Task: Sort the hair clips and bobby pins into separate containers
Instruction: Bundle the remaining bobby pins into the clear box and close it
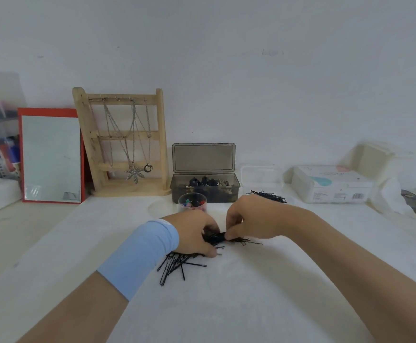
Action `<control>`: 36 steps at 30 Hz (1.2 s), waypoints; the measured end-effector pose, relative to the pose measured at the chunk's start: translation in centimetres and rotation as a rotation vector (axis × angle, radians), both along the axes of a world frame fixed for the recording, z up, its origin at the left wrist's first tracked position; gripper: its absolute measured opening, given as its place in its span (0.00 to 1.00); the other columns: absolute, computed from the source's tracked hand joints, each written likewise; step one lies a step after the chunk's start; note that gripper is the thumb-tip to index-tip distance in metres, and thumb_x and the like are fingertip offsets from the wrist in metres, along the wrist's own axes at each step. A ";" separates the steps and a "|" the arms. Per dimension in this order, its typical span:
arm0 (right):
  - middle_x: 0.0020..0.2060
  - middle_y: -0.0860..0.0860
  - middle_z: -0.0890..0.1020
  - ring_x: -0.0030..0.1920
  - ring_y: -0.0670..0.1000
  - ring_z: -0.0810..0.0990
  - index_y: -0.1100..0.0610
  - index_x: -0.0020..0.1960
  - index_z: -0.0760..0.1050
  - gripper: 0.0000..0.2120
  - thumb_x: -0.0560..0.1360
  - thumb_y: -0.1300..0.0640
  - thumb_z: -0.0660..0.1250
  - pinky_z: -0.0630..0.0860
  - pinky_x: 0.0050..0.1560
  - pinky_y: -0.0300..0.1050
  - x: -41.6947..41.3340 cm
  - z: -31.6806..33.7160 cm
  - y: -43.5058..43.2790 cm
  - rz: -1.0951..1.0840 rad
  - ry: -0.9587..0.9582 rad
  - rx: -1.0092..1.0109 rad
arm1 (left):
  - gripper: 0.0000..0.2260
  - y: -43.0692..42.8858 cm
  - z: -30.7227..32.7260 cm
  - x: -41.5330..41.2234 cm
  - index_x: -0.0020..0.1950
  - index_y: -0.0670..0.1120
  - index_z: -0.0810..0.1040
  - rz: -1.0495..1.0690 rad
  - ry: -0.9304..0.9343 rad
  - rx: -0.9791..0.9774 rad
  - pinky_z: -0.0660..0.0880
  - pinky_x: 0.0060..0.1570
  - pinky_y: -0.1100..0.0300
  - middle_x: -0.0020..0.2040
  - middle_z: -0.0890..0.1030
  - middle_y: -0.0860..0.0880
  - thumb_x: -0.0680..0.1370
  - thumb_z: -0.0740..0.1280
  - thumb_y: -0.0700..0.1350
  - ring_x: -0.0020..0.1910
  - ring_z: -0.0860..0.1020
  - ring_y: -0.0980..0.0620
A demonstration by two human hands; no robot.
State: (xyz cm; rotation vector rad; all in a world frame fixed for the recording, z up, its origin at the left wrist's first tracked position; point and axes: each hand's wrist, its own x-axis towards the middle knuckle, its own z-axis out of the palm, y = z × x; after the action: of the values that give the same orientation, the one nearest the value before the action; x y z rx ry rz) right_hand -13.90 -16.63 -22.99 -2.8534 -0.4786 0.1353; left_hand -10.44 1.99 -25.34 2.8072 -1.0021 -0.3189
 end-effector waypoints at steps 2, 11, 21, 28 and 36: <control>0.41 0.40 0.78 0.41 0.43 0.76 0.45 0.47 0.79 0.10 0.70 0.43 0.75 0.67 0.36 0.36 0.2 0.5 -1.0 -0.044 0.045 -0.032 | 0.20 -0.3 -0.4 0.0 0.67 0.55 0.76 -0.018 -0.025 -0.052 0.70 0.49 0.64 0.59 0.78 0.54 0.76 0.69 0.56 0.50 0.74 0.55; 0.28 0.37 0.79 0.29 0.34 0.75 0.49 0.49 0.84 0.08 0.70 0.58 0.74 0.67 0.31 0.26 0.5 -0.5 -1.3 -0.001 0.138 -0.024 | 0.39 -0.7 -0.6 -0.1 0.76 0.54 0.63 -0.008 -0.038 0.072 0.69 0.66 0.51 0.69 0.66 0.53 0.70 0.69 0.67 0.68 0.66 0.51; 0.39 0.51 0.79 0.39 0.53 0.77 0.59 0.46 0.76 0.15 0.67 0.49 0.68 0.75 0.38 0.46 -0.3 -1.2 -0.5 -0.049 0.124 -0.156 | 0.43 0.7 0.8 0.2 0.75 0.56 0.63 0.101 0.020 0.135 0.73 0.58 0.57 0.63 0.73 0.60 0.65 0.74 0.67 0.58 0.74 0.55; 0.39 0.48 0.80 0.39 0.51 0.77 0.51 0.56 0.82 0.14 0.72 0.60 0.66 0.76 0.40 0.43 -0.5 -1.2 0.9 0.111 0.098 -0.029 | 0.14 0.6 0.3 0.9 0.49 0.52 0.82 0.006 -0.100 0.039 0.65 0.33 0.63 0.38 0.77 0.55 0.71 0.72 0.60 0.40 0.75 0.52; 0.44 0.51 0.81 0.46 0.53 0.78 0.53 0.54 0.83 0.13 0.74 0.47 0.72 0.75 0.44 0.46 -0.1 -2.5 2.4 0.060 0.030 0.000 | 0.20 0.9 0.0 1.6 0.50 0.56 0.84 0.083 -0.088 0.014 0.76 0.42 0.62 0.41 0.80 0.60 0.65 0.74 0.66 0.40 0.77 0.61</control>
State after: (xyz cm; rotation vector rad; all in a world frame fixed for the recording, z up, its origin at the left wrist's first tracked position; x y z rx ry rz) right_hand -14.03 -14.22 -25.51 -2.8340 -0.5585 0.1883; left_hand -8.85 2.91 -25.34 2.8882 -0.9008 -0.1943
